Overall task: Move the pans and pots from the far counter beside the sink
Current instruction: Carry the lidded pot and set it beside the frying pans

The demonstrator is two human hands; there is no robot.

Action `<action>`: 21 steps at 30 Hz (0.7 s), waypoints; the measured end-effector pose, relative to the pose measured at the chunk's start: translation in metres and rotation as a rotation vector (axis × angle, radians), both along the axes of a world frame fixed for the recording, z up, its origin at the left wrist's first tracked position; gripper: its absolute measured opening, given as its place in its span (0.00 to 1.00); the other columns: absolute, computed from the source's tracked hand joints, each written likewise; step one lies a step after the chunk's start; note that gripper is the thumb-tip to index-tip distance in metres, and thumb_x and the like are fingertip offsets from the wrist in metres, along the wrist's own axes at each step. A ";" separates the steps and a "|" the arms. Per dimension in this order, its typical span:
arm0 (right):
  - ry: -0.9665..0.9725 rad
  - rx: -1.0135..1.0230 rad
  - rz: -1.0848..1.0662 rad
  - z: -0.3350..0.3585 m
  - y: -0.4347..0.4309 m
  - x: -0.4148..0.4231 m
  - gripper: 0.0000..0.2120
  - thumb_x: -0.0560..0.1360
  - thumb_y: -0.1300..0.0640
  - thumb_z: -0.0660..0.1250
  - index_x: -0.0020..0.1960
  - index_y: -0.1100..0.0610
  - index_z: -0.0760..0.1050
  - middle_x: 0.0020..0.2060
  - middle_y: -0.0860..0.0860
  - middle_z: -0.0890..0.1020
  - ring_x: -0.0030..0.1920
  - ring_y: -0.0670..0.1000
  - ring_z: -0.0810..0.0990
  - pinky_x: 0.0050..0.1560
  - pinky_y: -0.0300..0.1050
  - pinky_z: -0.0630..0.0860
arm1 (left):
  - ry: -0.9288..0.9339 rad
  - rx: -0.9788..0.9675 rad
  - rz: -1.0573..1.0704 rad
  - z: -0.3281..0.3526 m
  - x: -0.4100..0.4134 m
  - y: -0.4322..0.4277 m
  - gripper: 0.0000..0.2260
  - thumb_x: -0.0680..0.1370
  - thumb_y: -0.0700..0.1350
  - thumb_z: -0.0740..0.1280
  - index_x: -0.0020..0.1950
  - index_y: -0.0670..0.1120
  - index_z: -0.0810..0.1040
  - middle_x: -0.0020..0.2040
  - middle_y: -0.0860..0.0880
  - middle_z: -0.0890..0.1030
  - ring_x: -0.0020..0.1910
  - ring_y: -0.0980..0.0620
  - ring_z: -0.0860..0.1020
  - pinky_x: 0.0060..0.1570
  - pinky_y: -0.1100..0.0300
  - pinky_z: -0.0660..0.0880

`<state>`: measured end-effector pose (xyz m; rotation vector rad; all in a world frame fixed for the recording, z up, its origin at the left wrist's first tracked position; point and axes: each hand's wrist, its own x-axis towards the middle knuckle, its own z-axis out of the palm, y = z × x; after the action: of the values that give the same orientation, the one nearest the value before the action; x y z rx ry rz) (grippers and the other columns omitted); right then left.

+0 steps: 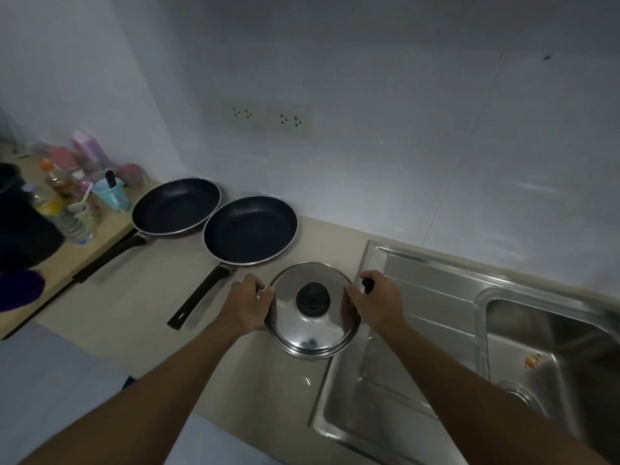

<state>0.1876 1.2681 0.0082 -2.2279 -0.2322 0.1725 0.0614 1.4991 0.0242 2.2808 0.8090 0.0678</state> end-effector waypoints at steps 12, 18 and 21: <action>0.058 -0.048 -0.218 -0.024 0.049 0.022 0.23 0.72 0.46 0.73 0.62 0.57 0.77 0.51 0.53 0.82 0.52 0.53 0.79 0.53 0.45 0.76 | 0.103 -0.032 -0.219 -0.020 0.074 0.065 0.12 0.80 0.50 0.64 0.53 0.41 0.75 0.51 0.42 0.79 0.49 0.44 0.79 0.50 0.52 0.76; 0.048 -0.047 -0.363 -0.029 0.057 0.028 0.25 0.72 0.45 0.74 0.63 0.58 0.76 0.50 0.53 0.82 0.48 0.50 0.78 0.48 0.40 0.71 | 0.140 -0.015 -0.345 -0.030 0.110 0.078 0.12 0.80 0.53 0.63 0.53 0.43 0.74 0.54 0.39 0.78 0.50 0.42 0.78 0.53 0.52 0.75; 0.047 -0.058 -0.410 -0.031 0.061 0.036 0.26 0.72 0.45 0.73 0.65 0.58 0.76 0.51 0.53 0.82 0.47 0.49 0.77 0.47 0.39 0.70 | 0.149 -0.035 -0.388 -0.031 0.125 0.082 0.13 0.81 0.53 0.62 0.55 0.44 0.73 0.55 0.40 0.77 0.49 0.43 0.79 0.53 0.51 0.76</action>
<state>0.2237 1.3292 -0.0224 -2.2733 0.2587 0.0079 0.1867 1.5814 -0.0065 2.3884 0.4233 -0.2937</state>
